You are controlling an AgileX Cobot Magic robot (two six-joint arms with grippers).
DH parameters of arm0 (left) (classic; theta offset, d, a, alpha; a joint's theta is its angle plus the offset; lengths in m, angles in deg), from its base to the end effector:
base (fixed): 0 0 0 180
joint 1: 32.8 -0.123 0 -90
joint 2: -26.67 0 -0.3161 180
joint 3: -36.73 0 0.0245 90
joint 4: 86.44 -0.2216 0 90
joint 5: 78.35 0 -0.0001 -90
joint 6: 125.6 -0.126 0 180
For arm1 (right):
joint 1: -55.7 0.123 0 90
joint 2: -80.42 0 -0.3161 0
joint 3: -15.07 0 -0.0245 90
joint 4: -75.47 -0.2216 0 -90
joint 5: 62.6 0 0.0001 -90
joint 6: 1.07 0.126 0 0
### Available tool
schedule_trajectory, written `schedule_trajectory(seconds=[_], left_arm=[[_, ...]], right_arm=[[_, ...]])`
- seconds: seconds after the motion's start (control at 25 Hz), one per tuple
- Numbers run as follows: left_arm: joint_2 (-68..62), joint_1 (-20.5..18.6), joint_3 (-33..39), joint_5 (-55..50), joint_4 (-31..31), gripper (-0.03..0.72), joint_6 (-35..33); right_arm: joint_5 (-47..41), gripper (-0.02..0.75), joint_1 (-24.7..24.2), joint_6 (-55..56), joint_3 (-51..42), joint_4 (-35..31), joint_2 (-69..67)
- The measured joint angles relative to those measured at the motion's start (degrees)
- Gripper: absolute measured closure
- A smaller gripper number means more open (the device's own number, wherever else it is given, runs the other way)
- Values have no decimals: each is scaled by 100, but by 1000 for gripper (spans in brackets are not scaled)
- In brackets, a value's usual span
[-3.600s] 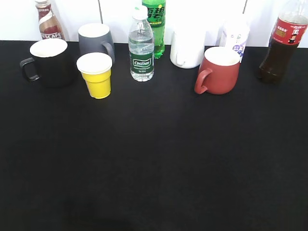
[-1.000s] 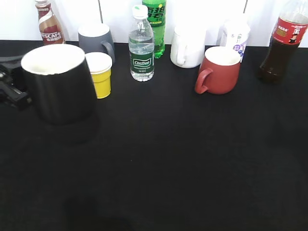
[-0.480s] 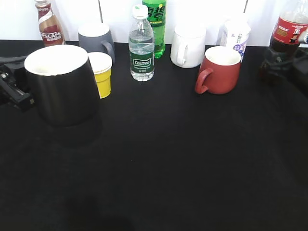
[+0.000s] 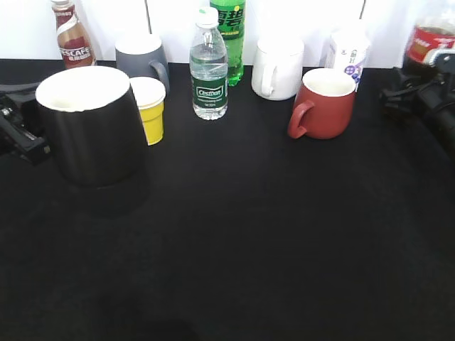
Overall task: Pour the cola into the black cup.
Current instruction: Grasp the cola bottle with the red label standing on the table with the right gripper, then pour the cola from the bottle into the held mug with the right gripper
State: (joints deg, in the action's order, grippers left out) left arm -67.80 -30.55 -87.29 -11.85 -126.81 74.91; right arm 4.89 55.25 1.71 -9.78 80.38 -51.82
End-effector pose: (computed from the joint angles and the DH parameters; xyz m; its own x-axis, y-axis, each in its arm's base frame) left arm 0.2535 -0.0848 0.2571 -0.0223 -0.0242 -0.9995 0.6247 0.7802 -0.0328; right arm 0.4470 0.0064 0.1631 0.0046 0.0156 -0.9999 -0.0713 0.9973 0.0152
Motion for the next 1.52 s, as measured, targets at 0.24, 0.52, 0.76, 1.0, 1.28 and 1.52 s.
schedule_trajectory(seconds=[0.24,0.52,0.76,1.0,1.28,1.52], left_arm=[[0,11,0,0,0,654,0],[-74,404,0,0,12,654,0],[-134,817,0,-12,-32,654,-135],[-134,817,0,-134,-185,654,-142],[-134,817,0,-39,-503,654,-148],[-134,817,0,-35,-513,654,-154]], right_arm=[[-136,369,14,-103,-963,478,1466],[-1383,370,2303,-478,-1769,676,3487],[-2050,370,3102,-2755,-1507,1064,3051],[-2101,370,3102,-5385,-1277,919,3018],[-1786,372,3102,-6898,-1277,780,3013],[-1387,372,3102,-7881,-1277,557,3013]])
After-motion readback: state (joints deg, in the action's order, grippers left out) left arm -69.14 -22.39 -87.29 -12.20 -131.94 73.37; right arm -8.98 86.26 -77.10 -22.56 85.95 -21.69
